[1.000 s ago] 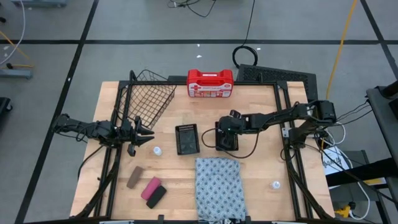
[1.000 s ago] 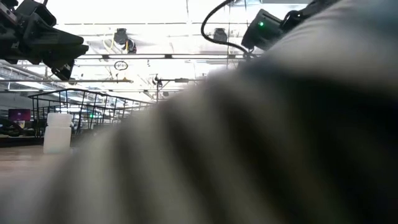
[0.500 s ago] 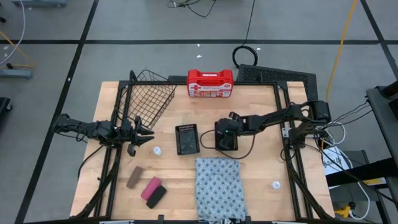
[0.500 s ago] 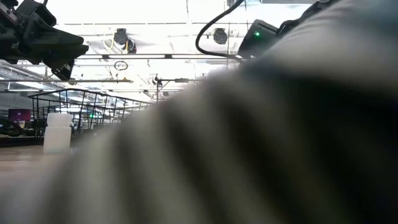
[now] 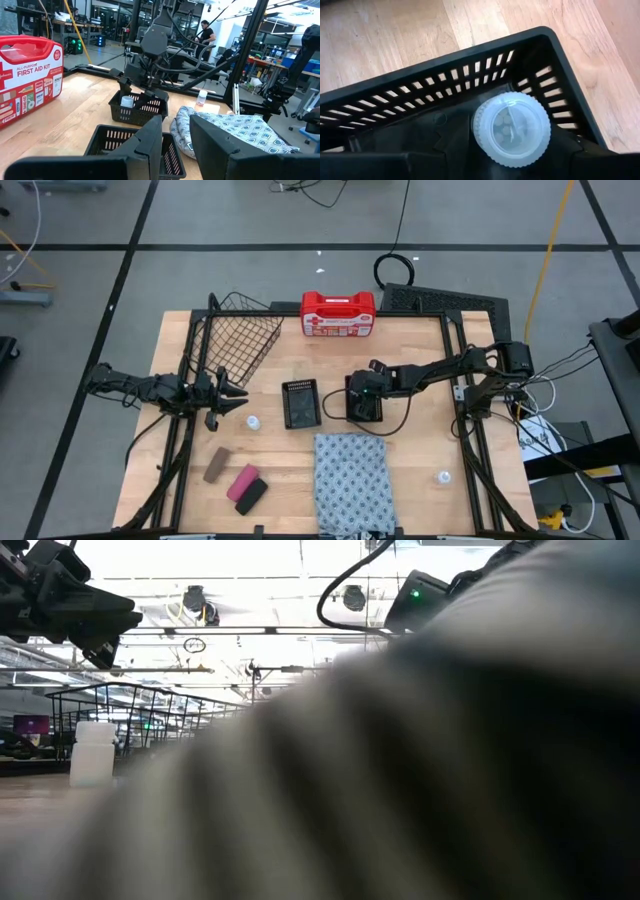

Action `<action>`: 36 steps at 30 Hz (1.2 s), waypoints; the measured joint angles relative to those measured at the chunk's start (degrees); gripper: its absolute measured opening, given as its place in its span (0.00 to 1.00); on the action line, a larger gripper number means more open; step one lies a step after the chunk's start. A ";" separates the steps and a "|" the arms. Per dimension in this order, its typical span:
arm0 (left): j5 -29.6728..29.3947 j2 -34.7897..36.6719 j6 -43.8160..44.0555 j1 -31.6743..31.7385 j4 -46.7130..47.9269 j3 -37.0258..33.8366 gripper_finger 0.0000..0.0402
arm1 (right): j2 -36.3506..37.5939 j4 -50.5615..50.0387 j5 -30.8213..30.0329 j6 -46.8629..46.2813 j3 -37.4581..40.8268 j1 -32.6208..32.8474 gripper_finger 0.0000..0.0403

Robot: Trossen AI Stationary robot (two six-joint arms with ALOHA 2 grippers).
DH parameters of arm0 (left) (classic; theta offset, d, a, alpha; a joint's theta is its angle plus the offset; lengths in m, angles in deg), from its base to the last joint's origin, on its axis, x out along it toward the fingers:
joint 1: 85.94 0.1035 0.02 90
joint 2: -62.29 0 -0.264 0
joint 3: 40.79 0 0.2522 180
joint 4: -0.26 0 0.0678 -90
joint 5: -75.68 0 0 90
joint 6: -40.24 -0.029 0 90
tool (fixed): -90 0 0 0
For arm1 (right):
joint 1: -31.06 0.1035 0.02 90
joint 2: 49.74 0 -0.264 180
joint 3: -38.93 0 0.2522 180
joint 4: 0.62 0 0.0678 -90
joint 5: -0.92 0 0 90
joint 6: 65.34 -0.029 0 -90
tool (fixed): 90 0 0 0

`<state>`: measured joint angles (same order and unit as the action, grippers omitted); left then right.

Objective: Pick & Place Medicine items
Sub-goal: Put the top white pill bottle into the right black basket, then put the right white pill bottle into the right black basket

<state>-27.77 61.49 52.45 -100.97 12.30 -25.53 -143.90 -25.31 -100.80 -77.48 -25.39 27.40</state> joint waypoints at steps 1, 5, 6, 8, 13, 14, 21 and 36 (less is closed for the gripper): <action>0.00 0.01 0.00 0.01 0.00 0.00 0.27 | 0.29 -0.28 0.00 0.40 0.00 0.00 0.45; 0.00 0.00 0.00 -0.01 0.00 0.00 0.27 | 2.39 -1.80 0.00 0.87 0.00 0.00 0.45; 0.00 0.00 0.01 0.00 0.00 0.00 0.27 | 3.22 -2.33 -0.02 0.87 0.00 0.00 0.45; 0.00 0.00 0.00 0.01 0.00 0.00 0.27 | 4.98 -2.22 0.00 0.87 -0.01 0.00 0.45; 0.00 0.00 0.00 -0.01 0.00 0.00 0.27 | 10.29 -5.74 1.72 0.87 0.00 0.02 0.45; 0.00 0.00 0.00 0.00 0.00 0.00 0.27 | 11.64 -6.60 3.35 0.86 -0.04 0.02 0.45; 0.00 0.00 0.00 -0.01 0.04 -0.02 0.27 | 22.69 -12.00 19.27 0.85 0.00 5.45 0.45; 0.00 0.00 0.00 -0.01 0.04 0.00 0.27 | 33.06 14.87 25.55 1.68 -0.02 34.58 0.45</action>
<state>-27.77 61.49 52.44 -100.98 12.34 -25.53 -110.84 -10.45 -75.25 -75.80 -25.41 61.98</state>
